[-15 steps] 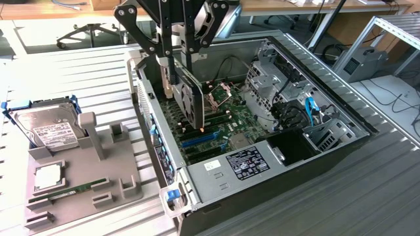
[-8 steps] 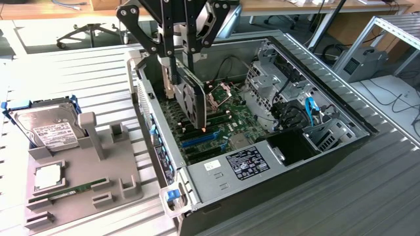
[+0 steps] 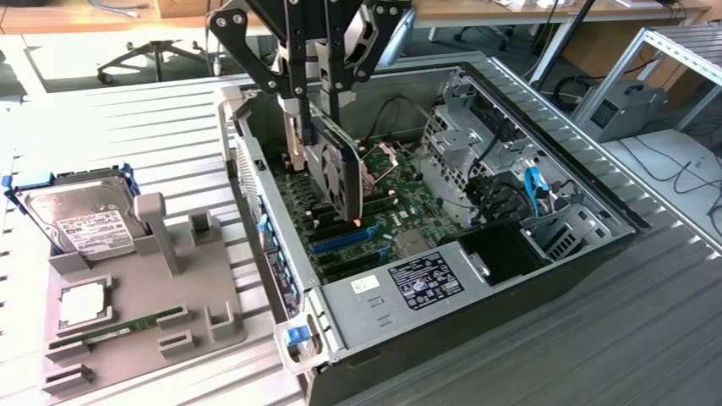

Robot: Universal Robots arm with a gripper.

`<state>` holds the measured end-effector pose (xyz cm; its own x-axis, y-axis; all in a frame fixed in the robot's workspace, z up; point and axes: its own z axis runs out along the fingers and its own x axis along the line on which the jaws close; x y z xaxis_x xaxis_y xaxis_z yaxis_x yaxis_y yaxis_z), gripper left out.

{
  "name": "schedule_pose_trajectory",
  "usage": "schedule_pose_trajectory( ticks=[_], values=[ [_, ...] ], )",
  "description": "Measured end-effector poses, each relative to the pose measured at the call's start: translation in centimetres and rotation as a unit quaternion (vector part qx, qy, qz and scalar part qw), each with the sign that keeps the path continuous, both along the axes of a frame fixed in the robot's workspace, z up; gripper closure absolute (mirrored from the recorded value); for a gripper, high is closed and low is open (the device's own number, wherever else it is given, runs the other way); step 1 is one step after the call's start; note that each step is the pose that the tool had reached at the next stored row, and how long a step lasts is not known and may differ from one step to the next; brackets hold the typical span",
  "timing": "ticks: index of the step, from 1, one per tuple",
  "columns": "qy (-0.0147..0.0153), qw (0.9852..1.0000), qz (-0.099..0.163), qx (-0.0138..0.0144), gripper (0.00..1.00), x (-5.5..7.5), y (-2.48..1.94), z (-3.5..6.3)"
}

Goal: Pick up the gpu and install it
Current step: 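Pick up the gpu and move the gpu toward the slot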

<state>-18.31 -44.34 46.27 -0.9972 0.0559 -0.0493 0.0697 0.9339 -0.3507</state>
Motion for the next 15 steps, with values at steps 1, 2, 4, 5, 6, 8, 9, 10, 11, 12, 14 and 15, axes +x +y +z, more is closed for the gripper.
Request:
schedule_pose_trajectory(
  ticks=[1, 2, 4, 5, 6, 8, 9, 10, 11, 12, 14, 15],
  values=[
    [0.0000, 1.0000, 0.000, -0.0008, 0.74, 0.1, 0.00, 0.00],
    [0.0000, 1.0000, 0.000, -0.0019, 0.74, 0.2, 0.00, -0.01],
    [0.0000, 1.0000, 0.000, -0.0033, 0.74, 0.3, 0.00, -0.01],
    [0.0000, 1.0000, 0.000, -0.0040, 0.74, 0.4, 0.00, -0.02],
    [0.0000, 1.0000, 0.000, -0.0046, 0.74, 0.4, 0.00, -0.02],
    [0.0000, 1.0000, 0.000, -0.0060, 0.74, 0.6, 0.00, -0.03],
    [0.0000, 1.0000, 0.000, -0.0065, 0.74, 0.6, 0.00, -0.03],
    [0.0000, 1.0000, 0.000, -0.0071, 0.74, 0.7, 0.00, -0.03],
    [0.0000, 1.0000, 0.000, -0.0079, 0.74, 0.8, 0.00, -0.04],
    [0.0000, 1.0000, 0.000, -0.0087, 0.74, 0.9, 0.00, -0.04],
    [0.0000, 0.9999, 0.000, -0.0102, 0.74, 1.1, 0.00, -0.04],
    [0.0000, 0.9999, 0.000, -0.0110, 0.74, 1.2, 0.00, -0.05]
  ],
)
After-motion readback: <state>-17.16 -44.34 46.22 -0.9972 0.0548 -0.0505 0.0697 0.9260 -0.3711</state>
